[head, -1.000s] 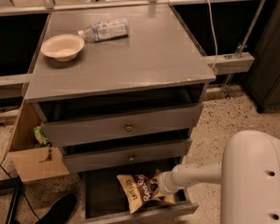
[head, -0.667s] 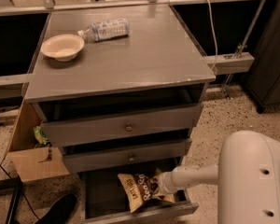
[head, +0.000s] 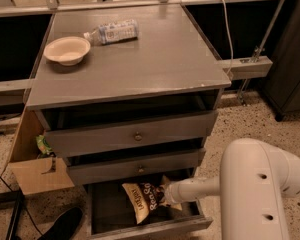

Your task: Place brown chip bag into bottom drawer

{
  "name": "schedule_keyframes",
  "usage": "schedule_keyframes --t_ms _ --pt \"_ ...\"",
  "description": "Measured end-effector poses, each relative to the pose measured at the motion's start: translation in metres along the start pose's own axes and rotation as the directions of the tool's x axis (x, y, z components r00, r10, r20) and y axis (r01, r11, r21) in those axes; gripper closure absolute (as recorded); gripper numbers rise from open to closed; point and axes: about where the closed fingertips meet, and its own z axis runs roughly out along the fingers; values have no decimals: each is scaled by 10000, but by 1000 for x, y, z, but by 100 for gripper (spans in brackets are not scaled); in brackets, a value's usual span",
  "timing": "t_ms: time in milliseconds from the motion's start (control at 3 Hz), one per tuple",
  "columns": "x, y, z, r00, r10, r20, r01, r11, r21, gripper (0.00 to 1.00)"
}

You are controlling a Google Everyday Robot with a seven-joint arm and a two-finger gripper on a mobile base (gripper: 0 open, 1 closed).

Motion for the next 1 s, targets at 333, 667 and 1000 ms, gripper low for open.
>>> schedule_keyframes --t_ms 333,667,1000 --pt "-2 -6 20 9995 -321 15 320 9993 184 100" --pt "0 -10 42 9993 -359 -130 362 9990 257 100" --pt "4 -14 53 9998 -159 -142 163 9994 313 100"
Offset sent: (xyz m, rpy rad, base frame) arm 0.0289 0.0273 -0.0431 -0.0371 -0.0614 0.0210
